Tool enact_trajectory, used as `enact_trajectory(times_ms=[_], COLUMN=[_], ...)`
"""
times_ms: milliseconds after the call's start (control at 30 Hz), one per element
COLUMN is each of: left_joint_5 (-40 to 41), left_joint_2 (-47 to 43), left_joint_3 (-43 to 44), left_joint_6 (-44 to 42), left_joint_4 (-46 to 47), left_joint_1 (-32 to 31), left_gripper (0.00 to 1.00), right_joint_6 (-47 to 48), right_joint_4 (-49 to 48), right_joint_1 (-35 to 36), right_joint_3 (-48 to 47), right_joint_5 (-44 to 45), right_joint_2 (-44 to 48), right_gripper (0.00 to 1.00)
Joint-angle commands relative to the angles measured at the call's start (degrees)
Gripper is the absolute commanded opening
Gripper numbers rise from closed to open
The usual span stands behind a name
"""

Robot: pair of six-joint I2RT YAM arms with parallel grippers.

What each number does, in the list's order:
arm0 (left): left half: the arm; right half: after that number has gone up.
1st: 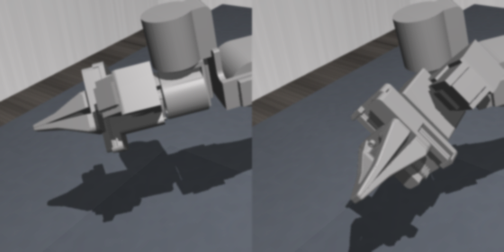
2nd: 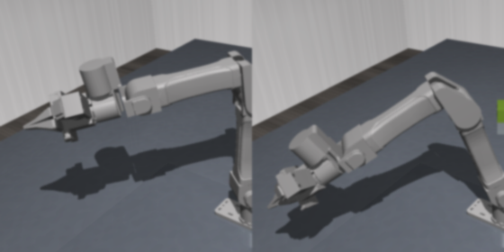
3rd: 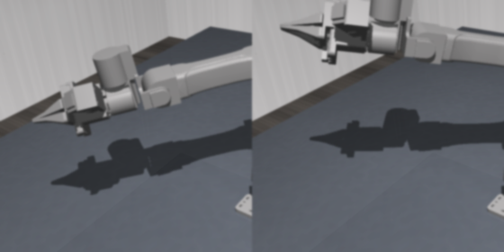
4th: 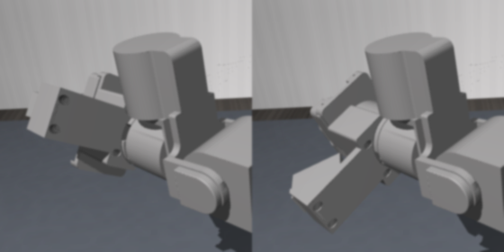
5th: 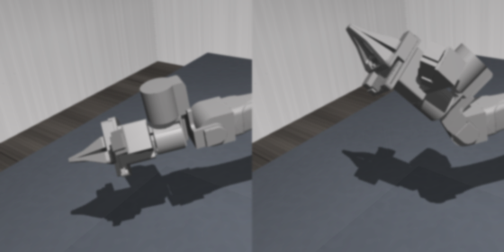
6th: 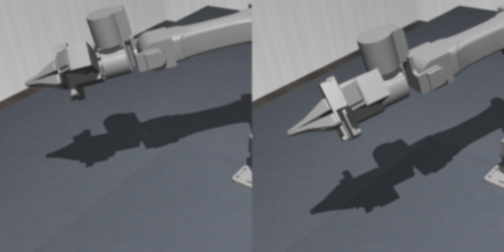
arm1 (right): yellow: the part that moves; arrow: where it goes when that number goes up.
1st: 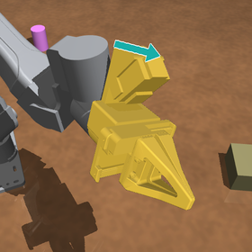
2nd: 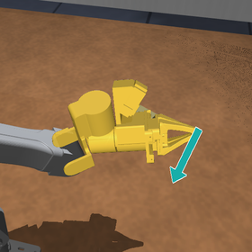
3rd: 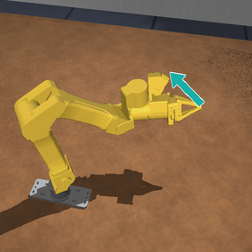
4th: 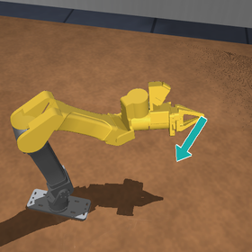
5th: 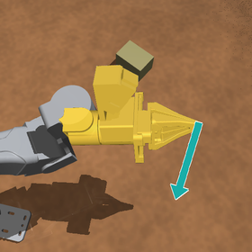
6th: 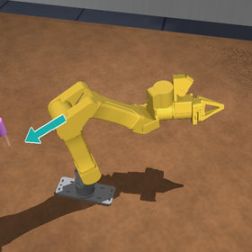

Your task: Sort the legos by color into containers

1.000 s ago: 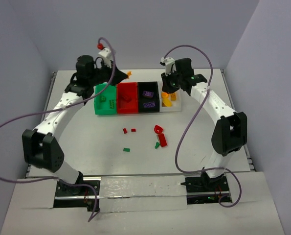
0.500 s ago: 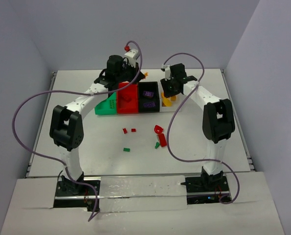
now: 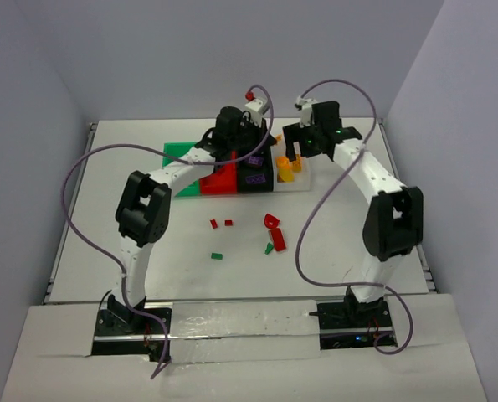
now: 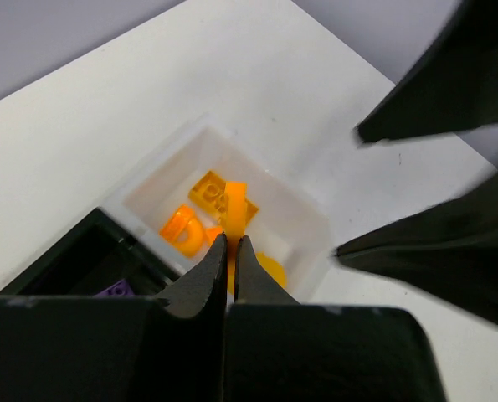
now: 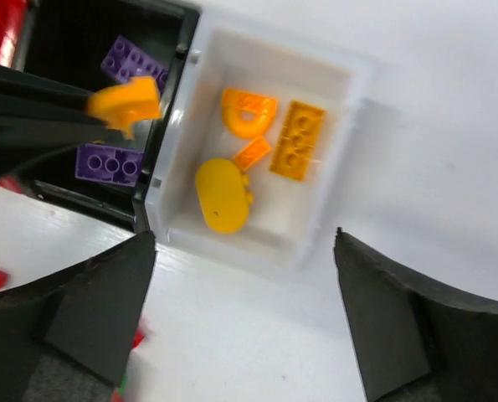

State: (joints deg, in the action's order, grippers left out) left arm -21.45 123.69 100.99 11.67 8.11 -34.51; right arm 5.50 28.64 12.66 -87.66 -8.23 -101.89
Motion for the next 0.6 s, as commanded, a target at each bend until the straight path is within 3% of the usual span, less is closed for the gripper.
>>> enact_trajectory(times_ms=[0,300,333,433,567], left_joint_5=[-0.43,1.56,2.21,3.58,4.48], left_joint_2=[4.27,12.75,13.93,14.82,15.3], left_joint_3=[7.28,14.48,15.11,15.82,17.8], left_joint_6=[0.54,-1.06,-1.3,-1.89,-2.76], left_joint_4=[3.66,1.64,1.55,1.09,-0.42], left_joint_1=[-2.23,-4.18,-4.34,-4.42,-4.43], left_gripper=[0.0,0.04,0.1,0.16,0.46], right_joint_6=[-1.68,-1.91,-1.99,-1.9,-0.59], right_joint_4=[-0.42,2.61,3.1,4.06,5.95], right_joint_1=[-4.6,-10.04,-10.11,-10.11,-10.03], right_joint_3=[2.91,8.32,8.65,9.2,10.79], right_joint_5=[-1.39,-3.31,-3.63,-4.9,-8.44], right_joint_2=[13.25,21.42,21.81,21.99,21.98], right_gripper=[0.98,1.0,1.0,1.0,1.0])
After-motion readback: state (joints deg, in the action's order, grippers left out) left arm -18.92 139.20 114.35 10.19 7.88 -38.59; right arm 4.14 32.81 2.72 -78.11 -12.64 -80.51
